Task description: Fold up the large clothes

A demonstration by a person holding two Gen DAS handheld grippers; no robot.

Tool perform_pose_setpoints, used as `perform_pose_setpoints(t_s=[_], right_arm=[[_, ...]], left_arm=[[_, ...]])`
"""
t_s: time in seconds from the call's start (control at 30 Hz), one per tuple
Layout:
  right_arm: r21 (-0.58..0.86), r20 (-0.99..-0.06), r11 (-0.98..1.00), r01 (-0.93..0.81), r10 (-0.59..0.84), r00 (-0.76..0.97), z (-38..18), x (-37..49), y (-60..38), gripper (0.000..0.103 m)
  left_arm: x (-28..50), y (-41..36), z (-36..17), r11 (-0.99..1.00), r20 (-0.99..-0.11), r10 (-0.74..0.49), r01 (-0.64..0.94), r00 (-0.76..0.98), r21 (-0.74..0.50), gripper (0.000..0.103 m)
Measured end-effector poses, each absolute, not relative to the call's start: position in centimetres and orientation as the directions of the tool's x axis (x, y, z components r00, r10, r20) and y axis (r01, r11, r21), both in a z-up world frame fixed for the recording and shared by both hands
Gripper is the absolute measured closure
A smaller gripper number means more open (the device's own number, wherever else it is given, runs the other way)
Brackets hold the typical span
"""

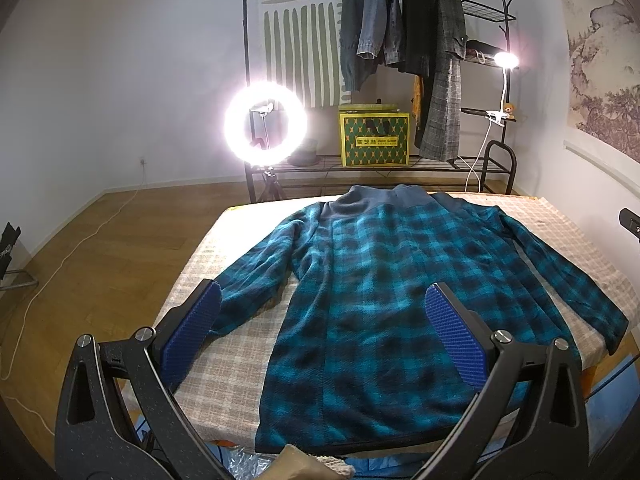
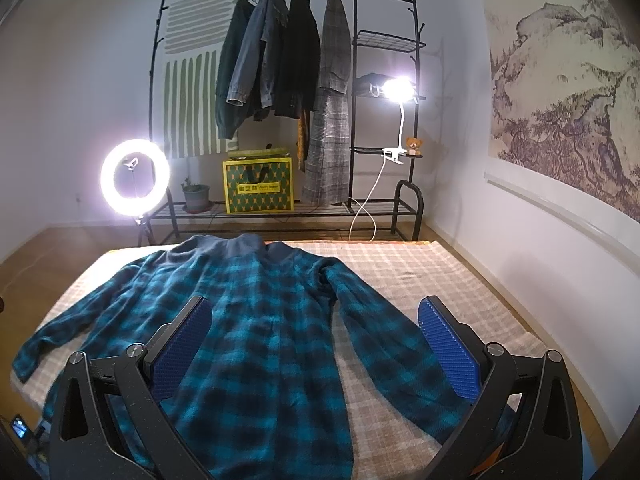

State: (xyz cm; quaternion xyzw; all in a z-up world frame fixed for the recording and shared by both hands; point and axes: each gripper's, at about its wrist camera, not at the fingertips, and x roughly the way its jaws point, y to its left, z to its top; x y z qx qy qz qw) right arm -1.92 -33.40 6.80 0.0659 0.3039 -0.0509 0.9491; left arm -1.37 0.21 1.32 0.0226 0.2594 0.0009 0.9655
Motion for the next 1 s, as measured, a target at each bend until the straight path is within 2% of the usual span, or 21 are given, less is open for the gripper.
perform_pose_setpoints(t_s=[0.57, 0.9, 1.0], right_arm=[[0.096, -0.583, 0.987, 0.130, -0.050, 0.811, 7.1, -1.5, -32.5, 0.001], [0.119, -0.582, 0.988, 0.100, -0.012, 0.813, 7.1, -0.9, -31.5, 0.001], [0.132, -0.587, 0.987, 0.086, 0.008, 0.809, 6.9, -0.7, -31.1, 0.001]], left_arm=[[-1.3, 0.8, 1.2, 0.999, -0.507, 0.017, 0.004, 0.862, 0.041, 0.000], [0.5, 4.4, 0.0, 0.998, -0.503, 0.063, -0.050, 0.862, 0.039, 0.000], [1.3, 7.2, 0.0, 0.997, -0.507, 0.054, -0.079, 0.860, -0.028, 0.000]])
